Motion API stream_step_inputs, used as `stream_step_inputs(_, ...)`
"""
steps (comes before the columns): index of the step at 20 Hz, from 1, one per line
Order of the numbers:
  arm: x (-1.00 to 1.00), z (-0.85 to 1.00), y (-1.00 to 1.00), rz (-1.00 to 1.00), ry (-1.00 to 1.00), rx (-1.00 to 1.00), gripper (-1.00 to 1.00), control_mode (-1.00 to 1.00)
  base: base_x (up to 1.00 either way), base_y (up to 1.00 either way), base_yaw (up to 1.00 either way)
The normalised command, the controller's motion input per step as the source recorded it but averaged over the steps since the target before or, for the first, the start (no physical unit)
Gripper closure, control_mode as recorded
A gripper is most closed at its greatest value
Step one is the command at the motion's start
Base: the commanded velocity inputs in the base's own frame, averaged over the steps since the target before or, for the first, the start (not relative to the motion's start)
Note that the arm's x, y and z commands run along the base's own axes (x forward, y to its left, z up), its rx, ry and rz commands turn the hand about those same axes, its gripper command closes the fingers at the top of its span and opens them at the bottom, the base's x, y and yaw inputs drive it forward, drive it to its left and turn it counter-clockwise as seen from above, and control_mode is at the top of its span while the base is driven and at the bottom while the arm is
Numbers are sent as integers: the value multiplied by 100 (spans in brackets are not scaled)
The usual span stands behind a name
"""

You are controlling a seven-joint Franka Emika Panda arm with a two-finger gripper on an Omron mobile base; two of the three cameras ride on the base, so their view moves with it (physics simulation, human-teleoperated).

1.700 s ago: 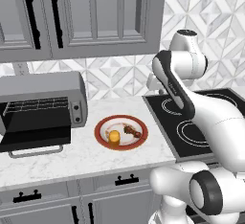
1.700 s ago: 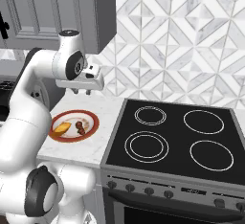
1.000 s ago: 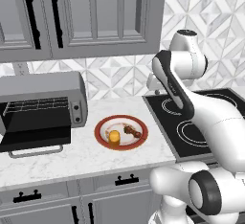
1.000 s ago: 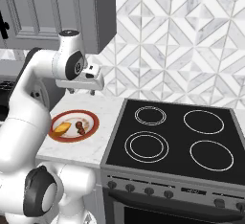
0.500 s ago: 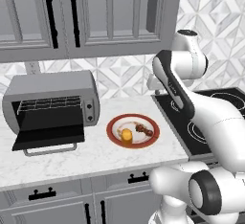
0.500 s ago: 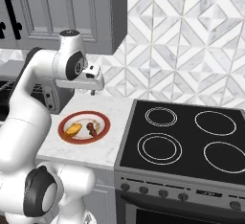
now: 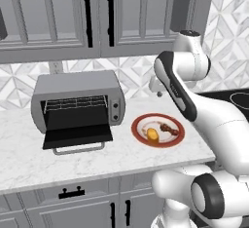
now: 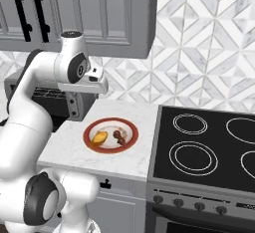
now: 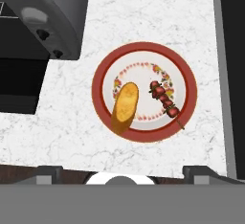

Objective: Pick up the kebab skewer and baguette bread, and place them inside the toaster oven. Close the toaster oven door and start by setting the timer.

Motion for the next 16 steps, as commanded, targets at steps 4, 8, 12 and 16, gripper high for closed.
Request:
stream_step_inputs(4,0,0,0,0,0,0,-100,100,0,9,0)
stream_step_inputs(8,0,0,0,0,0,0,-100,100,0,0,0)
stream_step_inputs(12,0,0,0,0,0,0,-100,100,0,0,0)
stream_step_inputs(16,0,0,0,0,0,0,-100,100,0,0,0)
